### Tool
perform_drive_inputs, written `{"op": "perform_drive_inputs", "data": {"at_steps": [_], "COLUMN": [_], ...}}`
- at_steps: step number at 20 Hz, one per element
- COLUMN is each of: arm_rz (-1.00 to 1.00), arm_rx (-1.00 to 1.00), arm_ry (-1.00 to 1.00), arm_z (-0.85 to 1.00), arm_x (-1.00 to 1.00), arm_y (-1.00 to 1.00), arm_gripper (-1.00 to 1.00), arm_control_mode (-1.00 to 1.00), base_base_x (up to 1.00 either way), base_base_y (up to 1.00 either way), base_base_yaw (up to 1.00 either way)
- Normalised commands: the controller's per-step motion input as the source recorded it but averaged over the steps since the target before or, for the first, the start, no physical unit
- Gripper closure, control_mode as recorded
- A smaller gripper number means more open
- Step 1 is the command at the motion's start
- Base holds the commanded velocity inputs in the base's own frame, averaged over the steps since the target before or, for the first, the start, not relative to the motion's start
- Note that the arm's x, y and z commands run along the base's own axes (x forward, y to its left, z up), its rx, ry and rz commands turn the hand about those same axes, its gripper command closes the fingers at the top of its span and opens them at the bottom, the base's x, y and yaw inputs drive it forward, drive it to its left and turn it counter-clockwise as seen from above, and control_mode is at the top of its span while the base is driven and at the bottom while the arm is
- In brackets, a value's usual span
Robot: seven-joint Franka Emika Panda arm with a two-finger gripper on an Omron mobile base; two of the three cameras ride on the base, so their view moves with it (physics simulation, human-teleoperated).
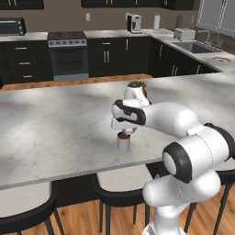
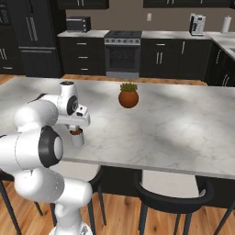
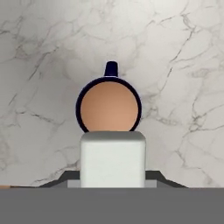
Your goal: Pick up the marshmallow and place it in the cup of hot chocolate on the dining counter.
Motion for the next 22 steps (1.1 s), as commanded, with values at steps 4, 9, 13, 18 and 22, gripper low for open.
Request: {"op": "perform_drive_inputs", "data": {"at_steps": [4,9,13,18,22], "arm_rz": [0.00,0.00,0.00,0.00,0.00], "arm_rx": [0.00,0.00,0.00,0.00,0.00], "arm_ry": [0.00,0.00,0.00,0.00,0.00], "arm_z": [-0.28,-0.18,0.00,0.00,0.00], "arm_x": [0.08,0.12,0.10,0.17,0.22], "arm_y": [0.16,0.00,0.00,0.00,0.00], "arm_gripper": [1.00,1.00,1.00,1.00,1.00], "arm_control_mode": [-1.00,-1.00,-1.00,-1.00,-1.00], "base_base_x": [0.00,0.00,0.00,0.00,0.00], "base_base_y": [0.00,0.00,0.00,0.00,0.00], "base_base_yaw": [0.00,0.00,0.00,0.00,0.00]}}
